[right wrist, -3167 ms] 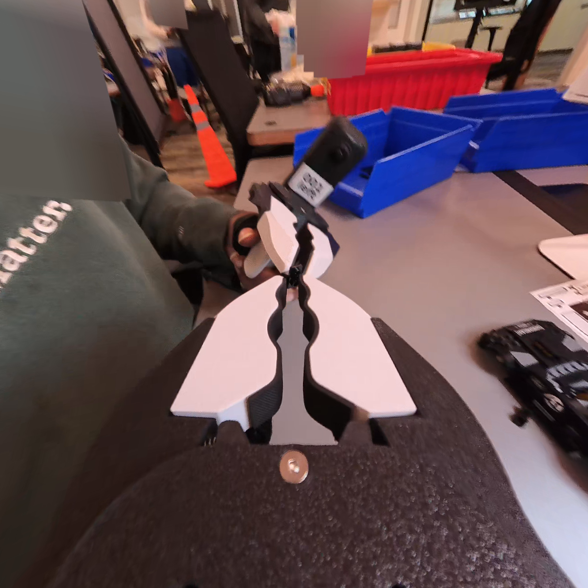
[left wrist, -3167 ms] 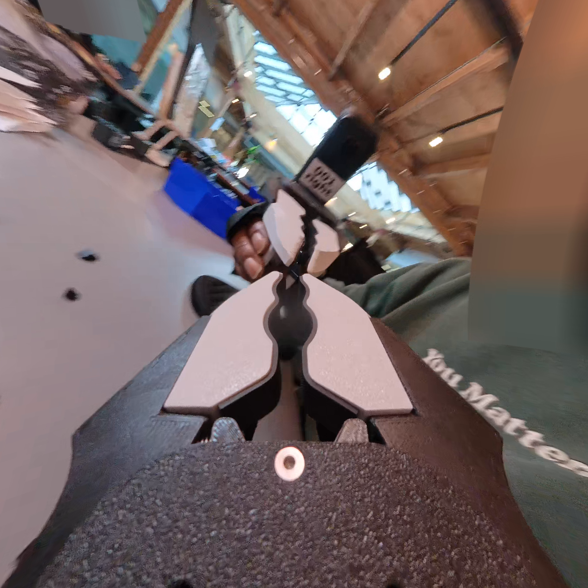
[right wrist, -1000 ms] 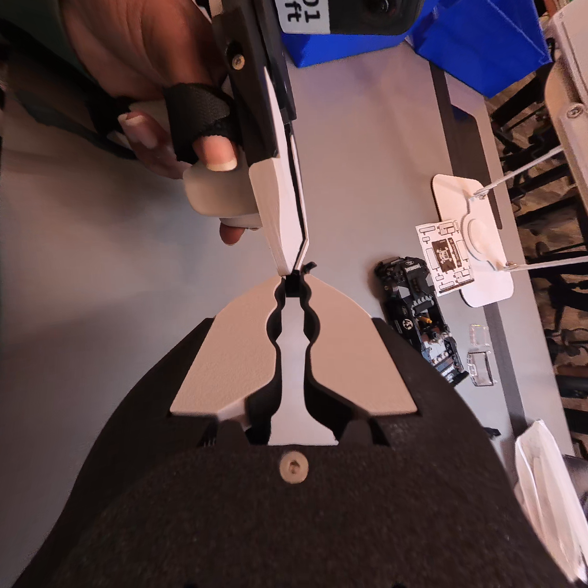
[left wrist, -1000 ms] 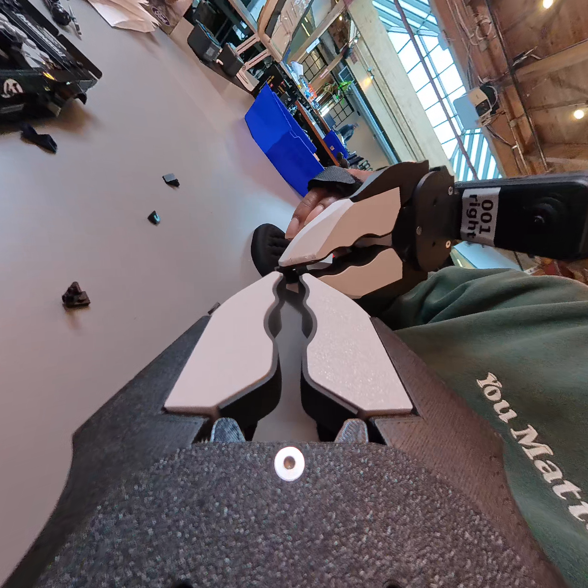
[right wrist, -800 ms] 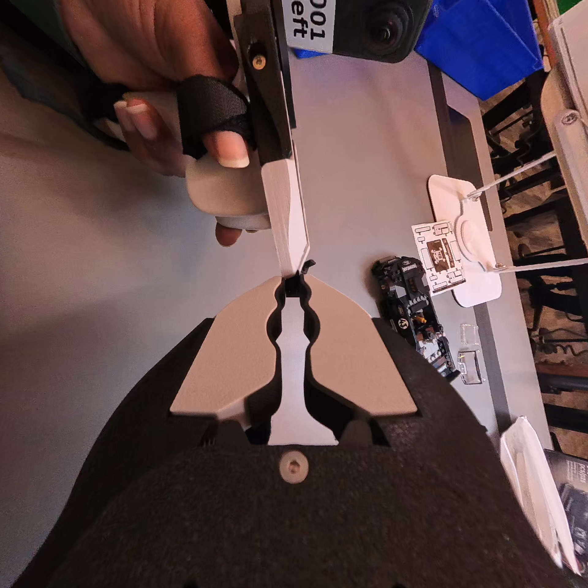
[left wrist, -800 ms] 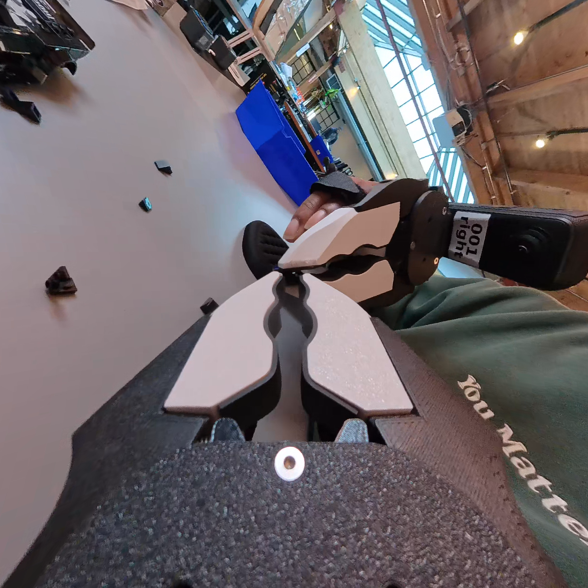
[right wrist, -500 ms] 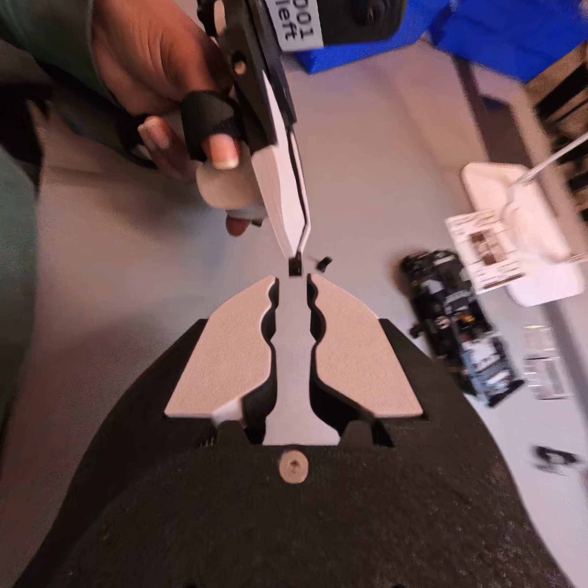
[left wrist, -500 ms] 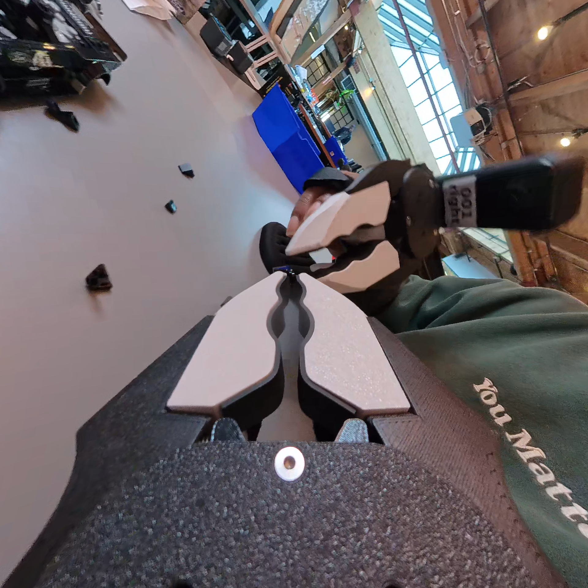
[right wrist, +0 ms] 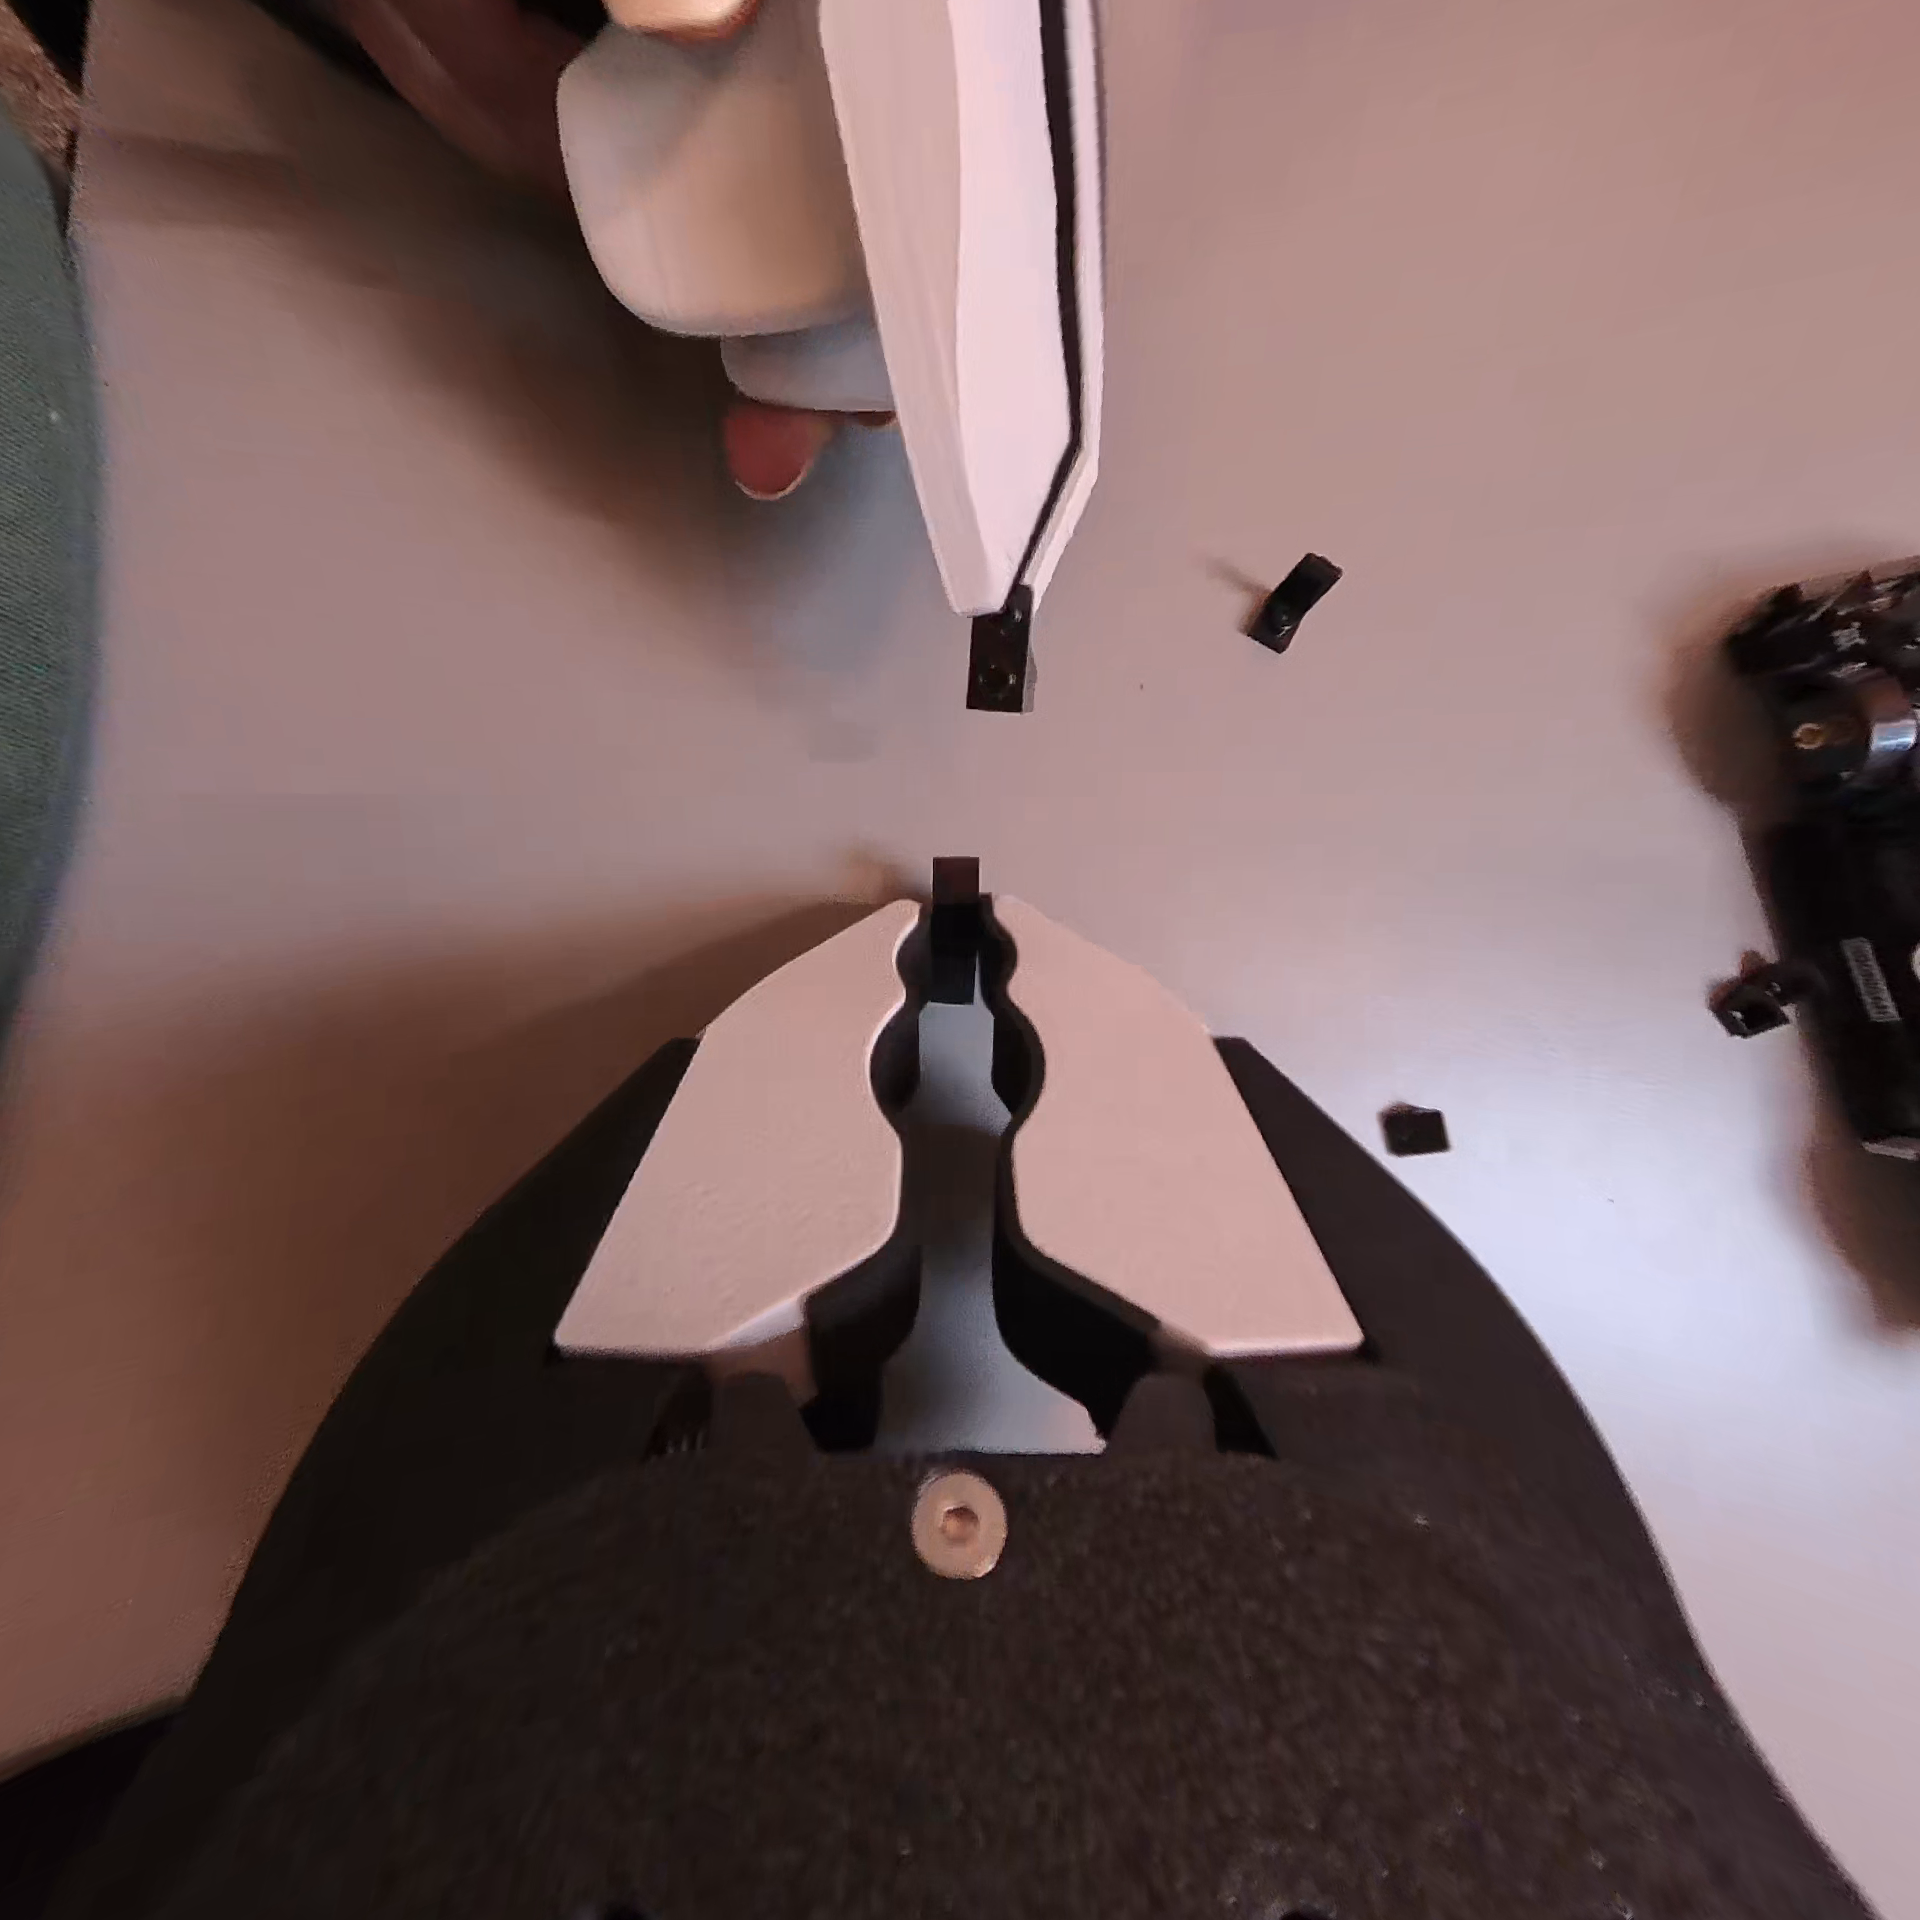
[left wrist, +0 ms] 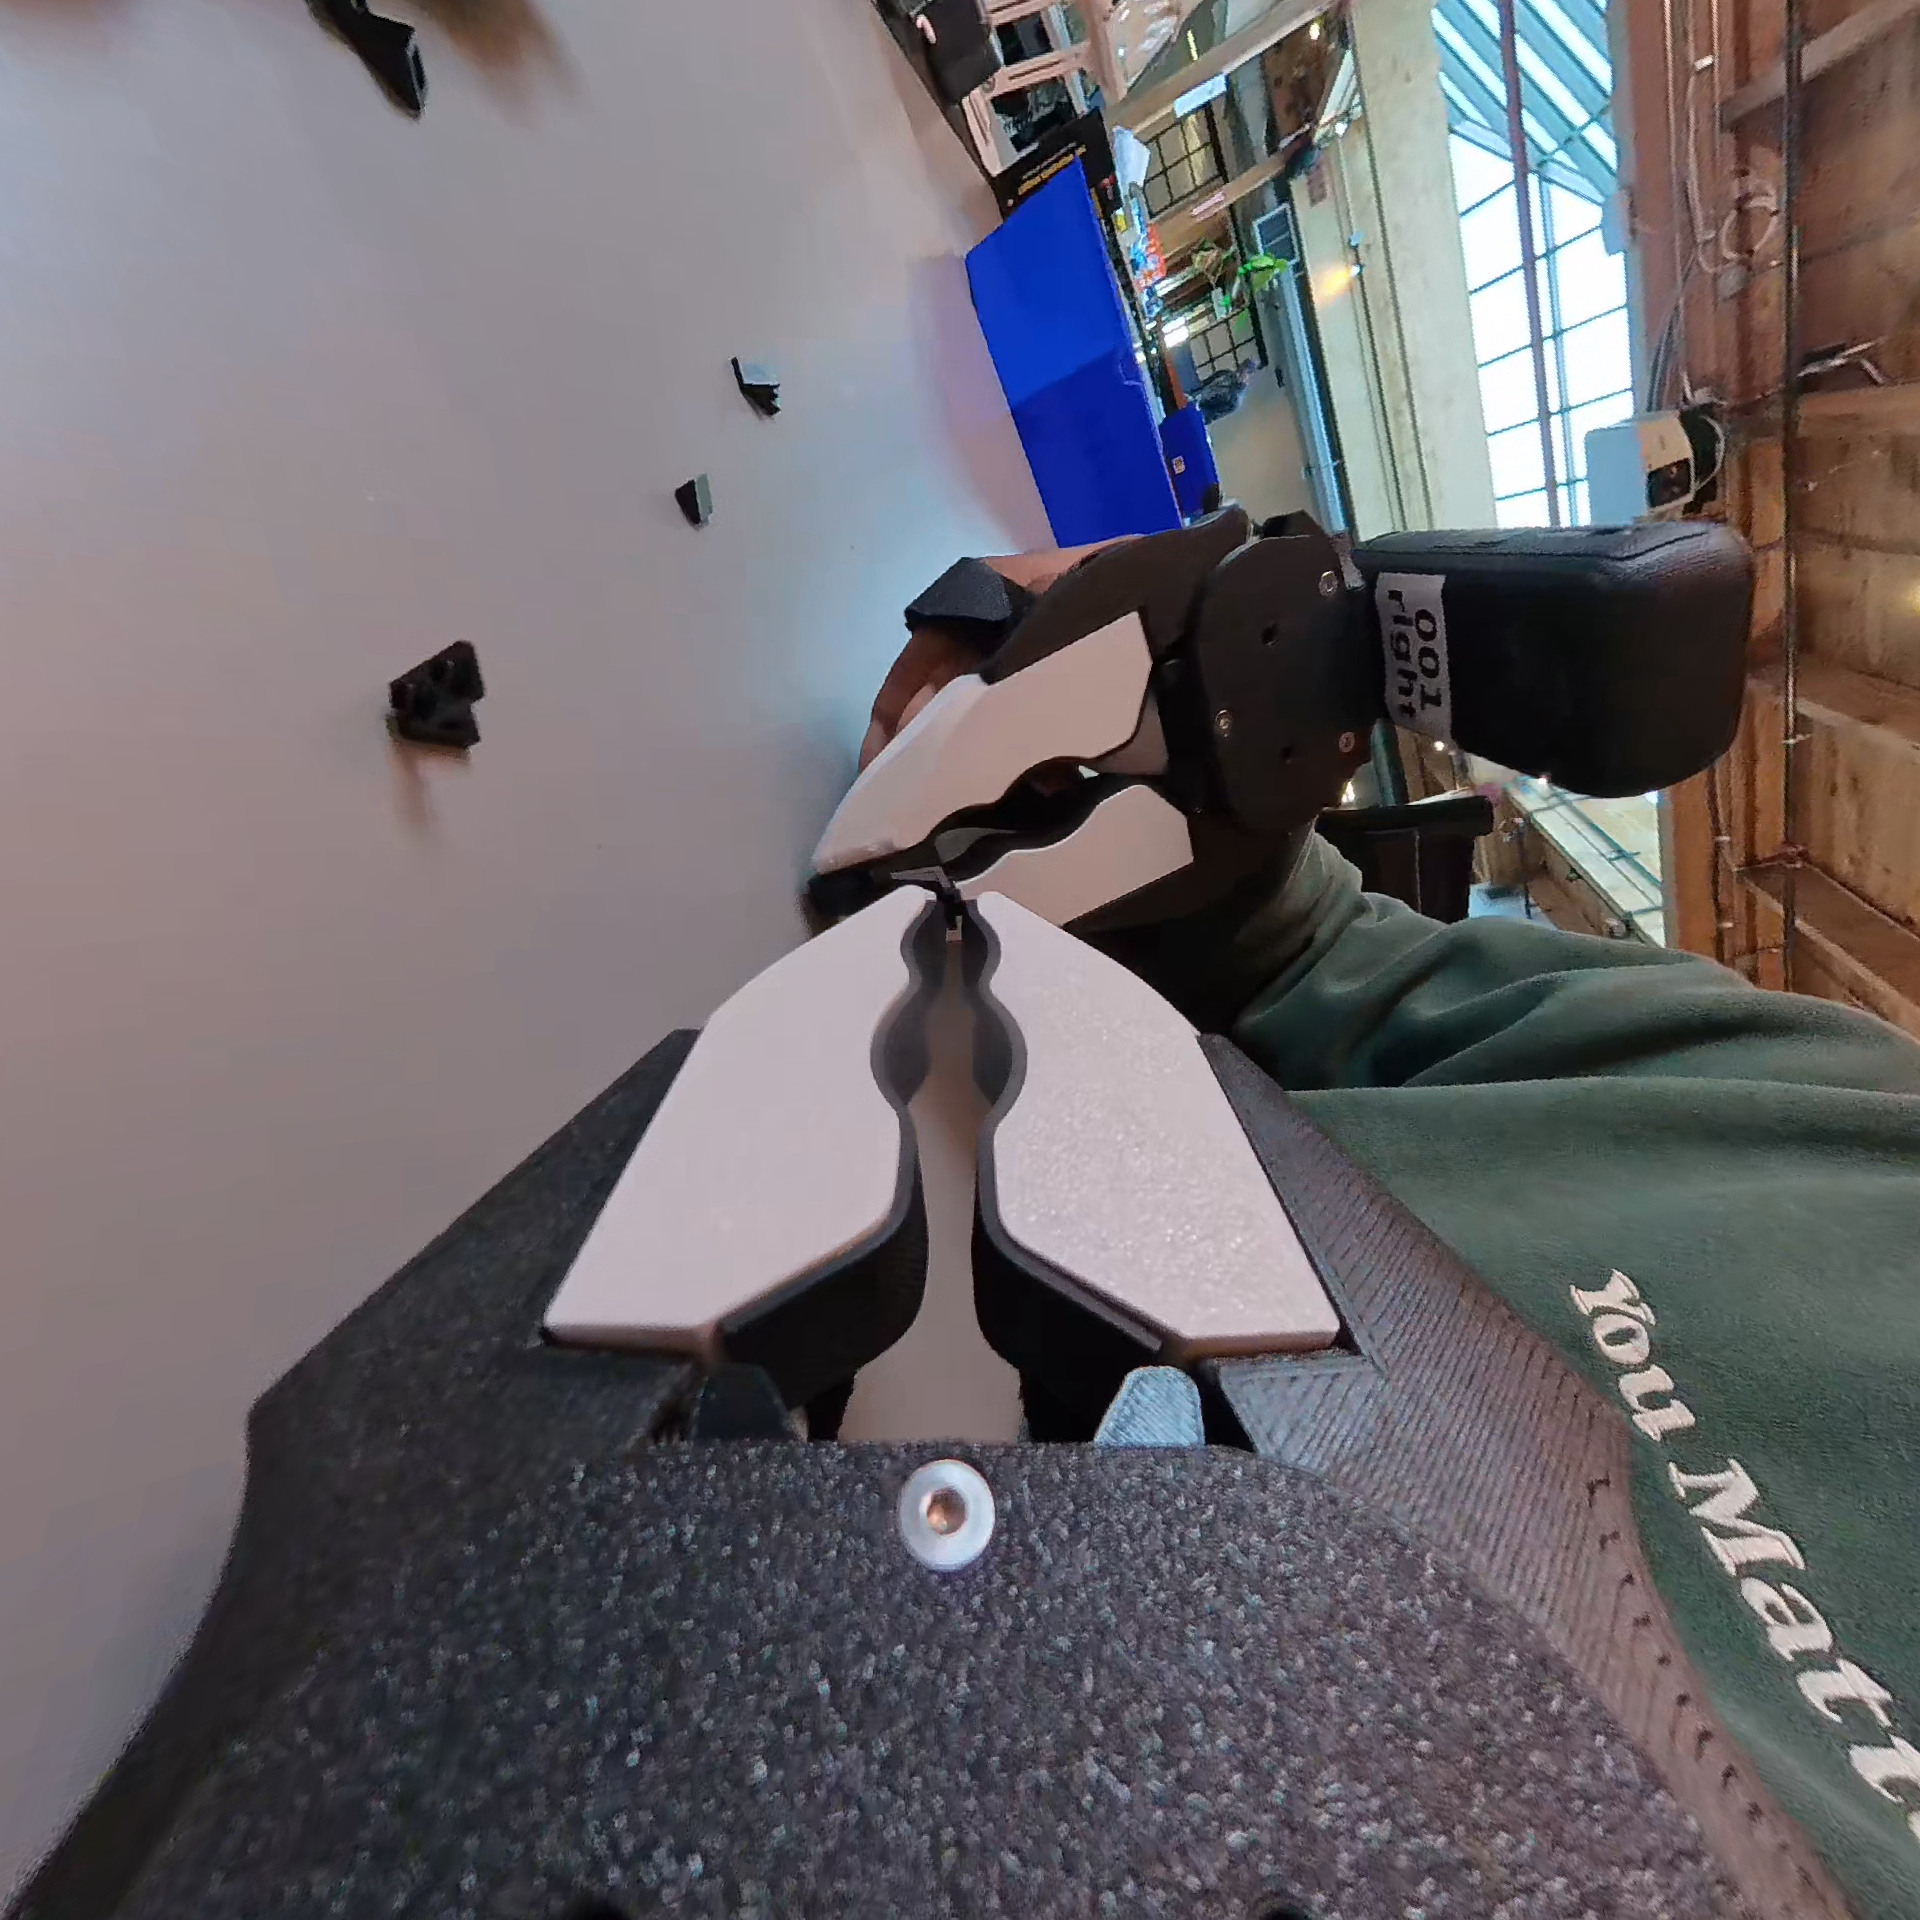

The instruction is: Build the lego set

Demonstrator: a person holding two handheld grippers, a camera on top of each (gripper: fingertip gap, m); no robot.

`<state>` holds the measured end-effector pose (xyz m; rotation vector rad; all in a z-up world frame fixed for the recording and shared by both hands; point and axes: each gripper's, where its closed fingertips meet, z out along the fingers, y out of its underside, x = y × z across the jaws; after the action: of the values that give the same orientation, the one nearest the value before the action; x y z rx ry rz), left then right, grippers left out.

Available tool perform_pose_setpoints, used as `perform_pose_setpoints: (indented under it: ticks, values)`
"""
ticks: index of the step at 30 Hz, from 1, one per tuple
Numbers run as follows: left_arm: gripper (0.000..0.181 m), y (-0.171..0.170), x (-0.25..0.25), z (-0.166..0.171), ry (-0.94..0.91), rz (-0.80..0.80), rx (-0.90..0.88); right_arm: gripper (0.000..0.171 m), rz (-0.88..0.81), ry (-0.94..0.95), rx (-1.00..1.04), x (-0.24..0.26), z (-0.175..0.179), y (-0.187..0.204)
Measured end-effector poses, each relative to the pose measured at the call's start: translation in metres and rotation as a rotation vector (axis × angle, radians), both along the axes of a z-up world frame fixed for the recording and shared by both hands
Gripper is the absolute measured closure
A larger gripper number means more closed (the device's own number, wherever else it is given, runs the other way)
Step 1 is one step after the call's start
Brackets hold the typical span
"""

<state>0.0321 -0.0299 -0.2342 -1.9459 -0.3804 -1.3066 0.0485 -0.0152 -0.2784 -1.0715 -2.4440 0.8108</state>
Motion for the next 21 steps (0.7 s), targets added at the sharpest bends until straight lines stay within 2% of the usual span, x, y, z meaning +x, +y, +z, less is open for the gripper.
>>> perform_pose_setpoints:
  ticks: [8, 21]
  values:
    - [0.177, 0.005, 0.001, -0.002, -0.074, 0.040, -0.001, 0.163, -0.042, 0.159, -0.069, -0.009, 0.036, 0.000]
    - [0.178, 0.006, 0.013, 0.005, -0.140, 0.033, 0.024, 0.163, -0.069, 0.168, -0.029, -0.007, 0.035, -0.006]
